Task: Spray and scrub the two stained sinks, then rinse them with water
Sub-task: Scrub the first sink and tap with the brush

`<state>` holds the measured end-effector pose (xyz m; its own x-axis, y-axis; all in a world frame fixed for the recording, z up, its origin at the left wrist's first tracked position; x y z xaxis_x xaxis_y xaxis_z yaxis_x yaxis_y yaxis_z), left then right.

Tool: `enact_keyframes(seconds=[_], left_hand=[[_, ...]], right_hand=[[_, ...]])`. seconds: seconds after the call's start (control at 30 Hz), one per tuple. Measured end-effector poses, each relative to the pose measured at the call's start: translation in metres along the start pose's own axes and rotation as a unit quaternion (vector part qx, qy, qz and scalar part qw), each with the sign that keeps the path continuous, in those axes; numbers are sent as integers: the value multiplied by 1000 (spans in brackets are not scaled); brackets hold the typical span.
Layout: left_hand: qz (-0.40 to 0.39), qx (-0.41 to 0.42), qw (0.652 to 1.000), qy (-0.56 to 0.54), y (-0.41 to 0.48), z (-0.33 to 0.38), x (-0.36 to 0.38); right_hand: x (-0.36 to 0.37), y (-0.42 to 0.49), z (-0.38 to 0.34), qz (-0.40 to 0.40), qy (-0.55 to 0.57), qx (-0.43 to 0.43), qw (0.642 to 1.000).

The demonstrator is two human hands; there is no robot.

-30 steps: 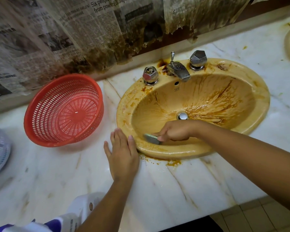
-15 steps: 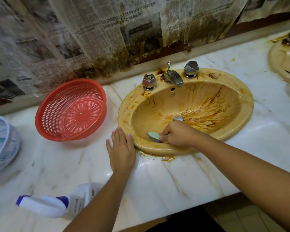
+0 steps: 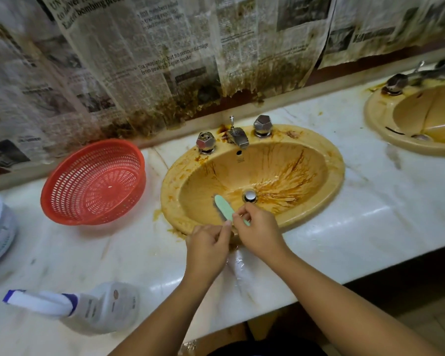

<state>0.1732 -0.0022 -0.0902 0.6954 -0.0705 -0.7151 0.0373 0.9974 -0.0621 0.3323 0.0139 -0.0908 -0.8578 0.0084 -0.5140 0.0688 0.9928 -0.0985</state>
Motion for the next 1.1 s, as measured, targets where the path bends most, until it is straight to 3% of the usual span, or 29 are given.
enact_keyframes(seconds=[0.13, 0.27, 0.5, 0.57, 0.8, 0.93, 1.0, 1.1], left_hand=[[-67, -109, 980, -154, -6, 10, 19], [-91, -175, 930, -309, -25, 29, 31], [-102, -247, 860, -434, -40, 32, 49], [-118, -249, 859, -432, -39, 40, 51], [-131, -198, 930, -282, 10, 47, 31], [-179, -166, 969, -47, 58, 28, 26], [-237, -123, 955, 127, 89, 16, 30], [-321, -4, 892, 319, 122, 10, 47]], right_hand=[[-25, -32, -9, 36, 89, -12, 995], [-38, -56, -7, 20, 147, -16, 989], [-47, -68, 7, -13, 141, -36, 989], [-48, -69, 11, -12, 134, -40, 990], [-45, -67, 40, 15, 110, 6, 994], [-40, -66, 64, 73, 44, 23, 996], [-40, -64, 72, 136, -10, 23, 990], [-35, -66, 76, 164, -70, 52, 983]])
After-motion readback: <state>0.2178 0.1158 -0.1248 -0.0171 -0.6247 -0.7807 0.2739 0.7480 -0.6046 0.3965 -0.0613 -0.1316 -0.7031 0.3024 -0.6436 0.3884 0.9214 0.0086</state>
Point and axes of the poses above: each hand's wrist, its own y-axis towards the middle knuckle, its own x-axis out of the palm, z = x × y, the point moved 9 cm from there along y, towards the middle knuckle, and after that the axes turned 3 degrees about -z, right-handed, at the moved point
